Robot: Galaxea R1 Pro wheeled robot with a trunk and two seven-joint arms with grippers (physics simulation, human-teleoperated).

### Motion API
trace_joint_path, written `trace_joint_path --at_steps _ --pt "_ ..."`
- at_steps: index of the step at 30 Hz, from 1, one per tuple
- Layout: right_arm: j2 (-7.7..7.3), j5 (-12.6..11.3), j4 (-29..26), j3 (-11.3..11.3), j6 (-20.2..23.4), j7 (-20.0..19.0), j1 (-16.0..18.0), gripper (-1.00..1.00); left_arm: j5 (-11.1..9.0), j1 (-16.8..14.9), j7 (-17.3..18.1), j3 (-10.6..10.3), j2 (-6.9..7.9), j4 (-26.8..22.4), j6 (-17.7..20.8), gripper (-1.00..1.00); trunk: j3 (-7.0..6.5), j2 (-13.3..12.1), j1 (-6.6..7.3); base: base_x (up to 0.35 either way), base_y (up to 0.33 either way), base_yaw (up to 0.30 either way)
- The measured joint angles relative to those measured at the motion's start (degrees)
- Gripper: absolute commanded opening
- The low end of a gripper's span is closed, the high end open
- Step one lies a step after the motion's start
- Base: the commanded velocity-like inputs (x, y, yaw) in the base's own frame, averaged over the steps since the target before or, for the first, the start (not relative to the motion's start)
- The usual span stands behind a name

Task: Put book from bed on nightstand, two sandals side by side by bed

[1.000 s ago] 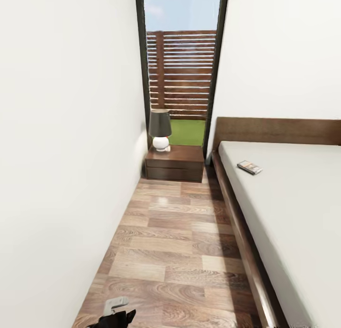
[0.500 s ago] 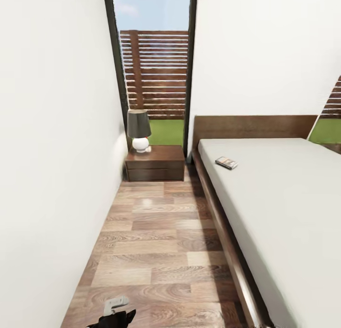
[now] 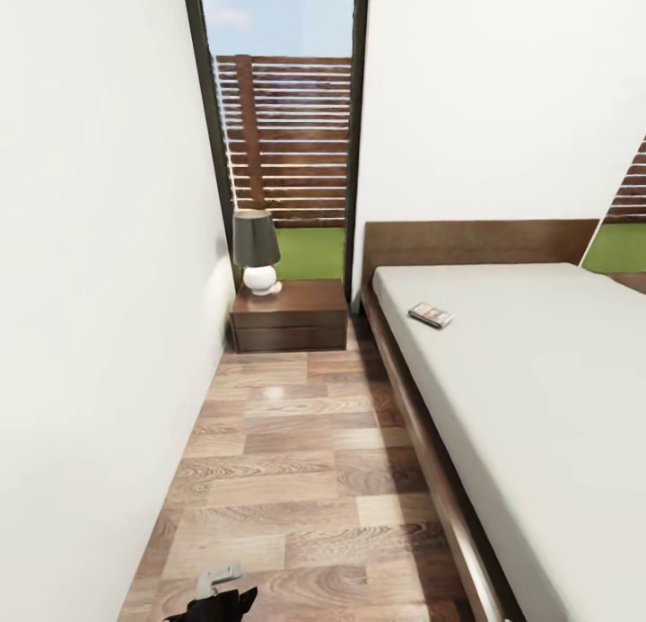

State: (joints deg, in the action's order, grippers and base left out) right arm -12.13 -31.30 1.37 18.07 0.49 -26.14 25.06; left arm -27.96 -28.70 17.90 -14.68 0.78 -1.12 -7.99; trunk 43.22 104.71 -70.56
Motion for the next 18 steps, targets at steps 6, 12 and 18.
trace_joint_path --at_steps 6,12,18 --pt "0.0 0.0 0.05 0.0 -0.01 0.0 0.0 1.0 0.0 0.0 0.0 -0.03 0.0 0.0 0.0 1.0 0.0 0.0 0.0 0.274 0.161 0.0" --pt "0.0 -0.06 0.06 0.0 -0.01 0.0 0.0 1.0 0.0 0.0 0.0 -0.04 0.0 0.0 0.0 1.0 0.0 0.0 0.0 0.273 0.158 0.0" --pt "0.0 -0.32 0.06 0.0 -0.01 0.01 0.0 1.0 0.0 0.0 0.0 -0.04 0.0 -0.01 0.01 1.0 0.0 0.0 0.0 0.301 0.07 0.0"
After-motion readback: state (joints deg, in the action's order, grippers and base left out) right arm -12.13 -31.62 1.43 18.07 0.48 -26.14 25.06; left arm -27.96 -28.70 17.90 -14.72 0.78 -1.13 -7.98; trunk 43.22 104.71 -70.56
